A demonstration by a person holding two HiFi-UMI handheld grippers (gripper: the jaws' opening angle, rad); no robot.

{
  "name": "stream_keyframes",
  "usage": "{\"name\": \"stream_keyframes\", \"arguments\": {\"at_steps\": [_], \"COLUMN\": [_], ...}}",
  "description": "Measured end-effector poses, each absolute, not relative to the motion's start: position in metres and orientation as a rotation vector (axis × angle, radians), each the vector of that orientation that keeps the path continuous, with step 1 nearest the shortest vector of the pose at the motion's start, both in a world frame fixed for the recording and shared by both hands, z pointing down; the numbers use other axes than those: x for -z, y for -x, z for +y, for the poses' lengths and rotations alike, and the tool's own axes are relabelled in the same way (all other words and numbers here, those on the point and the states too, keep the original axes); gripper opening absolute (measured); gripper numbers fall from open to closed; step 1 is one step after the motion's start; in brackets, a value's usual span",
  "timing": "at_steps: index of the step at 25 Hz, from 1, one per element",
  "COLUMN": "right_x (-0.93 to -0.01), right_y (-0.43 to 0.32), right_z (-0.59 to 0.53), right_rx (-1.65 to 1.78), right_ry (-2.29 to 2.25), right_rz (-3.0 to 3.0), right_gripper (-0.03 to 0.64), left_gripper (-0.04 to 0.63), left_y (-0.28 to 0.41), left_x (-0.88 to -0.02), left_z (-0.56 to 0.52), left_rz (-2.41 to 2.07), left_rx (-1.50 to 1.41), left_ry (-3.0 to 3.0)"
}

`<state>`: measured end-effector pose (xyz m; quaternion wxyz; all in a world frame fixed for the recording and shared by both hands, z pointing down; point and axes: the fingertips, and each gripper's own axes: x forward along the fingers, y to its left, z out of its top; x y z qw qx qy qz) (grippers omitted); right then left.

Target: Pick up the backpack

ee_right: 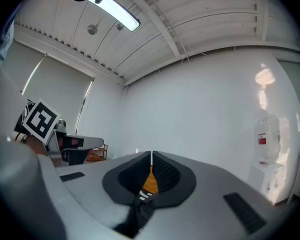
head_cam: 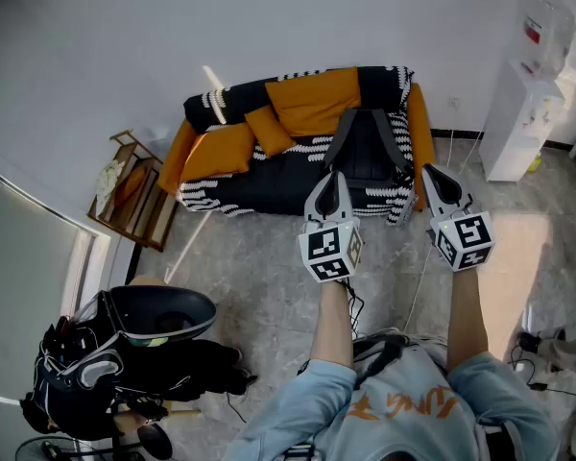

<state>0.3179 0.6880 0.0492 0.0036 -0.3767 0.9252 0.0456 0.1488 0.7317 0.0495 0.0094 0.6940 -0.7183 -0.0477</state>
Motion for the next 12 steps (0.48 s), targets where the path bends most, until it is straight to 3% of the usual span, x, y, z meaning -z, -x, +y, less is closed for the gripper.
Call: {"name": "stream_keyframes", "arguments": {"at_steps": [12], "right_x": [-0.028], "right_y": [-0.324], "right_z": [0.672], "right_rx": [-0.268], "right_ry": [1.217], "right_rz": [2.85], "right_gripper": [0.032], "left_gripper": [0.021], "left_y": [-0.147], "left_x": [-0.044], "left_z": [0.719], "left_rz": [-2.282], "left_rx": [0.094], "left_ry": [-2.144]}}
